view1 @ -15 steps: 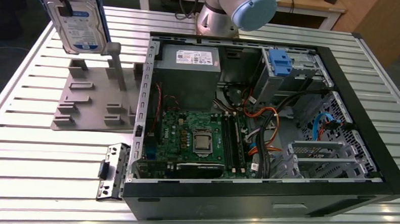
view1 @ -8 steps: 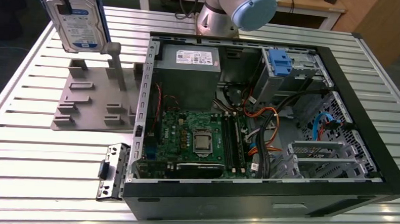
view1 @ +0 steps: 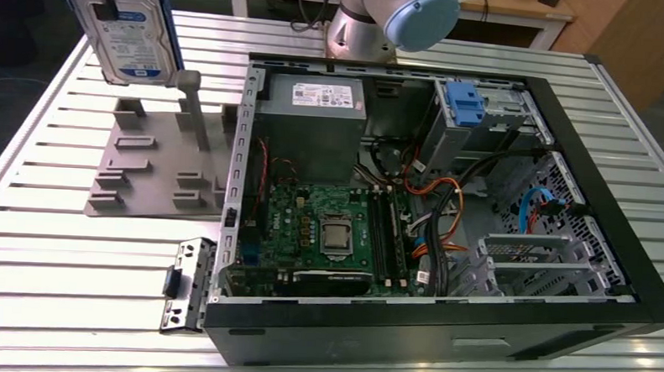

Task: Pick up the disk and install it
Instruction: 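Pick up the disk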

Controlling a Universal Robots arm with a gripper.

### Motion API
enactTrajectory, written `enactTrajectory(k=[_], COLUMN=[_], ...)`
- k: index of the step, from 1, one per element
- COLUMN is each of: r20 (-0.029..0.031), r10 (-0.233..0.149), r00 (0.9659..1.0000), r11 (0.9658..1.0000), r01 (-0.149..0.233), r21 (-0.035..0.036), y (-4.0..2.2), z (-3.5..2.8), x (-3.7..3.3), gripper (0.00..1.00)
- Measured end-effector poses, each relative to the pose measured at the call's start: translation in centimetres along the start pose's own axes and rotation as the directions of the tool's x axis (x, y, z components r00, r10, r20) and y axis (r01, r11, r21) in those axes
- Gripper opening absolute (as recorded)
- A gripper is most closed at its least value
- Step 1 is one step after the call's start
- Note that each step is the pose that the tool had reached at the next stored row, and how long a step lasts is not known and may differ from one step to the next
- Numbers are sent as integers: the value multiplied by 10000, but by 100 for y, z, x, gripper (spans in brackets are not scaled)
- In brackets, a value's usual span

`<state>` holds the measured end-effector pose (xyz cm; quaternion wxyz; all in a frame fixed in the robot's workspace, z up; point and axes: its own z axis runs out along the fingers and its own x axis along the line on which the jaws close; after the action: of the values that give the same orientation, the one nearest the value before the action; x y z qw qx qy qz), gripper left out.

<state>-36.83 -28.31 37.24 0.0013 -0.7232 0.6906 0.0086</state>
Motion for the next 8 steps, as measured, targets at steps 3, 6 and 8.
enactTrajectory(k=[3,6,8], r20=[0,0,0], r10=[0,0,0], r00=[10000,10000,10000], r11=[10000,10000,10000], r01=[0,0,0], r21=[-1,0,0], y=[0,1,1], z=[-23,-44,-57], x=[0,-1,-1], gripper=[36,36,36])
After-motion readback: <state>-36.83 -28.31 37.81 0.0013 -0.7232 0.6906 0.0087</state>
